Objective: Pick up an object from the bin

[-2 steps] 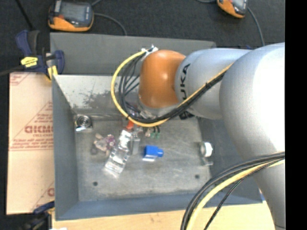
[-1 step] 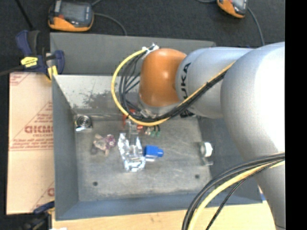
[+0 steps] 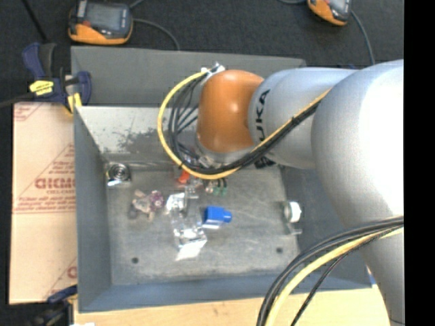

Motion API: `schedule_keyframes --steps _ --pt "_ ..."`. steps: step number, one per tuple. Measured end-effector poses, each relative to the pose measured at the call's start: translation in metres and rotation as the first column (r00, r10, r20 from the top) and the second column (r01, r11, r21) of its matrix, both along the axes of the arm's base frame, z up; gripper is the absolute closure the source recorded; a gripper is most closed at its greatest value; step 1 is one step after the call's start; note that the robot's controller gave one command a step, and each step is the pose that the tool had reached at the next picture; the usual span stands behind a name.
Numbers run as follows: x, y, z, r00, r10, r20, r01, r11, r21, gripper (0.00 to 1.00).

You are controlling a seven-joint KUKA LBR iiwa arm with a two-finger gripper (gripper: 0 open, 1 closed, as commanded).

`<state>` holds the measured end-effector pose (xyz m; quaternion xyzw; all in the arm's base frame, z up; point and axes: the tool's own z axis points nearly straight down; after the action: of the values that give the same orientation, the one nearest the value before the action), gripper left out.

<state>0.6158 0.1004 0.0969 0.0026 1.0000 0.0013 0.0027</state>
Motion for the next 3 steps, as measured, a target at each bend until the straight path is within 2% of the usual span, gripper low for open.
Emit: schedule_keyframes --steps 1,2,3 --pt "-0.019 0.026 -0.026 0.933 0.359 -0.002 -0.359 0.933 -0.005 0.0" --pt "0.013 0.026 -0.026 0.853 0.521 -0.003 -0.521 0.853 -0.004 0.0" --pt "0.015 0.026 -0.023 0.856 0.517 0.007 -0.517 0.856 -0.004 1.0"
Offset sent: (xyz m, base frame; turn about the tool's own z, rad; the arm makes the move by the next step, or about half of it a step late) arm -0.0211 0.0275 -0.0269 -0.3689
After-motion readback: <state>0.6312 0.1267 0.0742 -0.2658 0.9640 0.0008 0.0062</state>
